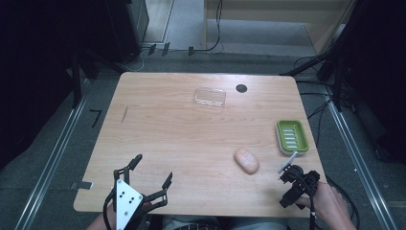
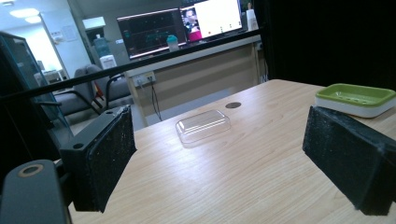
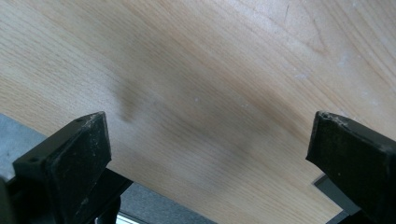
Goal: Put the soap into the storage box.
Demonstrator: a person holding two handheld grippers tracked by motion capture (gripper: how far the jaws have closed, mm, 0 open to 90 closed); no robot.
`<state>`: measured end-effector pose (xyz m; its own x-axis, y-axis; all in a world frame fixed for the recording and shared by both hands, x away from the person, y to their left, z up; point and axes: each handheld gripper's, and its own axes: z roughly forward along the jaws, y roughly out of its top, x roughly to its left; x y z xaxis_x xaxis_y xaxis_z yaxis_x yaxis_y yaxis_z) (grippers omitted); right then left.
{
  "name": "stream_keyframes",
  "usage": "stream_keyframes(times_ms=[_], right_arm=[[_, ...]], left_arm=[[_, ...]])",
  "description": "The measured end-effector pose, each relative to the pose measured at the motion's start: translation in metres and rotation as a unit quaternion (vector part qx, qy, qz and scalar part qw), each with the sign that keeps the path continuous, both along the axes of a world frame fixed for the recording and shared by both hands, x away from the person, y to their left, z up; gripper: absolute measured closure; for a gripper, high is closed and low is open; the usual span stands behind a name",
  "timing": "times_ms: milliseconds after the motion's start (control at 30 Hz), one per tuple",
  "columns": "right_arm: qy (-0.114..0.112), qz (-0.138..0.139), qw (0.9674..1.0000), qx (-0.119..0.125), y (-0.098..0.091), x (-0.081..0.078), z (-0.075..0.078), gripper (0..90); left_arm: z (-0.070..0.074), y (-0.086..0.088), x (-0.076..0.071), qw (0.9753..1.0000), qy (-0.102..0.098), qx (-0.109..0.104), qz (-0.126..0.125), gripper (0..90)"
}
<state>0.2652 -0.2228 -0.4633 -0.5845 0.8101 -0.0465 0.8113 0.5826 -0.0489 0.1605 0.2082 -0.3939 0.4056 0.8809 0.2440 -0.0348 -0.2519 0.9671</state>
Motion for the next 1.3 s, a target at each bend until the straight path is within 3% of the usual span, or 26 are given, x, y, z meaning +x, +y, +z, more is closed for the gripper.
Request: stream_keyframes(times_ms=[633,900,1300], right_arm=[[-0.012,0.016,0.9998,-0.009,0.012,0.001,0.003,0.5],[-0.024,0.043,0.9988,-0.003,0.034,0.010,0.013,0.4],[-0.024,0.064,0.9977,0.003,0.054,0.019,0.014,0.0]], left_arm=[[0.001,-0.001,-0.002,1.0000,0.001,-0.006,-0.002,9.9],[0.001,0.000,-0.001,1.0000,0.001,-0.005,-0.003,9.9],[0.001,0.000,-0.001,1.0000,0.002,-0.003,-0.003,9.9]])
